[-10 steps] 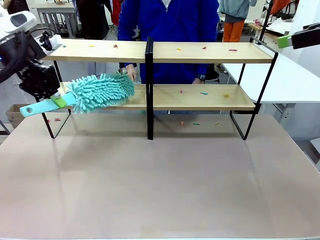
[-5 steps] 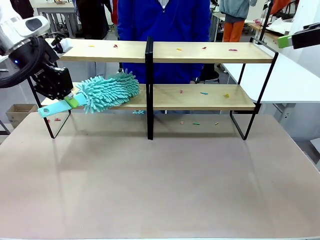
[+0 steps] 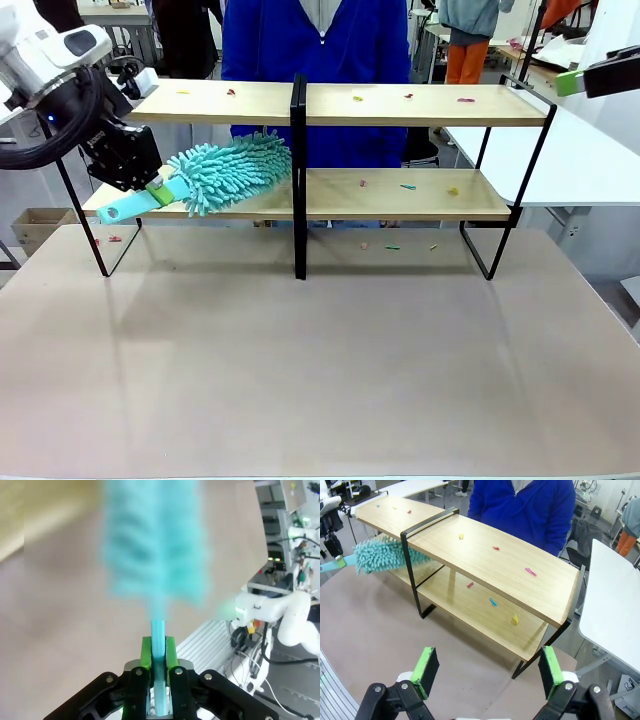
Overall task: Clean the shelves.
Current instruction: Clean a randomly selected level of the Shelf with the Duster.
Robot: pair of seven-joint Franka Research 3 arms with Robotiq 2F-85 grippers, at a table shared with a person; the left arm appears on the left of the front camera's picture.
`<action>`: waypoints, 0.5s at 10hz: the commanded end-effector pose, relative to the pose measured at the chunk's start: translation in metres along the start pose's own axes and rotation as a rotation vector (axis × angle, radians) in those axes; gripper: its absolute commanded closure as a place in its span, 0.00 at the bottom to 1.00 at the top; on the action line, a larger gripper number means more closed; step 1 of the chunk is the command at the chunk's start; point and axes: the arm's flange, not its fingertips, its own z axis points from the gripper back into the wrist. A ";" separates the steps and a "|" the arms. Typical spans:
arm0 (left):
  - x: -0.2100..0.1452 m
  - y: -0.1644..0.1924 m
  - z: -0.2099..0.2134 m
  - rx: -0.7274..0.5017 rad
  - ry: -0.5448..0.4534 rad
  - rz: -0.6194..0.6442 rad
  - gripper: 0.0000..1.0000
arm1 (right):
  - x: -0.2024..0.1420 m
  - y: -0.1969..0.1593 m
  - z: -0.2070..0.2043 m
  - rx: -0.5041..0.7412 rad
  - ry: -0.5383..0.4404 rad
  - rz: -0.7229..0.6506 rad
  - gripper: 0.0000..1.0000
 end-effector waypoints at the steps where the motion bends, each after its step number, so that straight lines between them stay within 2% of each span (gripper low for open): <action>1: 0.011 0.004 -0.014 0.003 -0.032 -0.015 0.88 | 0.000 -0.001 0.000 0.000 -0.002 -0.005 0.00; 4: 0.015 0.012 -0.027 0.048 -0.032 0.004 0.88 | 0.000 -0.001 0.000 0.000 -0.002 -0.005 0.00; 5: 0.013 0.014 -0.027 0.104 -0.038 0.016 0.88 | 0.000 -0.001 0.000 0.000 -0.002 -0.005 0.00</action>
